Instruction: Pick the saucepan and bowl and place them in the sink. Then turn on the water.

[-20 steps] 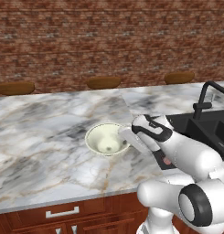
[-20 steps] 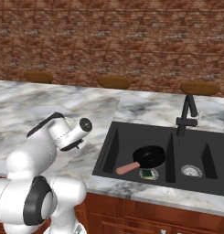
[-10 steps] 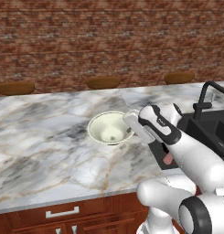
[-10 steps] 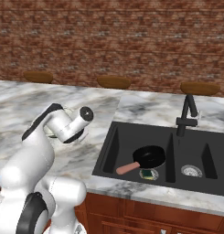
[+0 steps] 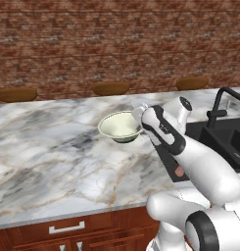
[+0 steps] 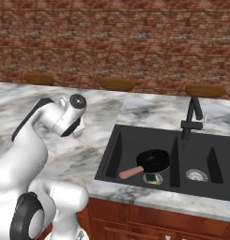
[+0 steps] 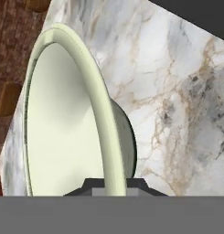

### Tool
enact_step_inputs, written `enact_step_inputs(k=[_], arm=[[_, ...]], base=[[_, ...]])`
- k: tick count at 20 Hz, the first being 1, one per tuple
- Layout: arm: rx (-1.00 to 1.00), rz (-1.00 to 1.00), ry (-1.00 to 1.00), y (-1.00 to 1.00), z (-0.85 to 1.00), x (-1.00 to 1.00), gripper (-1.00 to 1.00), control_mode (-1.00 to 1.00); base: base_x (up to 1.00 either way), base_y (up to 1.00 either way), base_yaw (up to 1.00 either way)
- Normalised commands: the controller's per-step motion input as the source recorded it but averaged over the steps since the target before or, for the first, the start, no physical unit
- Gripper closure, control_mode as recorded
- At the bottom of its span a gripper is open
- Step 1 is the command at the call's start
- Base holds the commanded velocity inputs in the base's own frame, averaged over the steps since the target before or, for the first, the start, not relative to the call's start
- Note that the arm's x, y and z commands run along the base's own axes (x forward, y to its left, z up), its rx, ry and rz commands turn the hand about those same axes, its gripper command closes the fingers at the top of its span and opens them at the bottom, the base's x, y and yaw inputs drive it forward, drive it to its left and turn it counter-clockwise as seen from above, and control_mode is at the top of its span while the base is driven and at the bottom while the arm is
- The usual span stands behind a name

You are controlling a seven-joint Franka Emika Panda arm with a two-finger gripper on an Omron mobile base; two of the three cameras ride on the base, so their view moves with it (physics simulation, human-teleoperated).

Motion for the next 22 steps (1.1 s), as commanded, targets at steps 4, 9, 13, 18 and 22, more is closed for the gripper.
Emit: enact_step_inputs(k=[4,9,13,18,22], arm=[[0.0,-0.27,0.08,-0.35,0.14,0.27,1.0,-1.0],[0.0,-0.14,0.0,-0.59,0.0,0.24,1.0,-1.0],[0.0,-0.08,0.0,-0.67,0.0,0.24,1.0,-1.0],[0.0,-0.05,0.0,-0.67,0.0,0.09,1.0,-1.0],[0.0,-0.04,0.0,-0.76,0.0,0.11,1.0,-1.0]], base=[[0.0,0.0,0.0],[0.0,0.0,0.0],[0.0,0.0,0.0],[0.0,0.0,0.0],[0.0,0.0,0.0]])
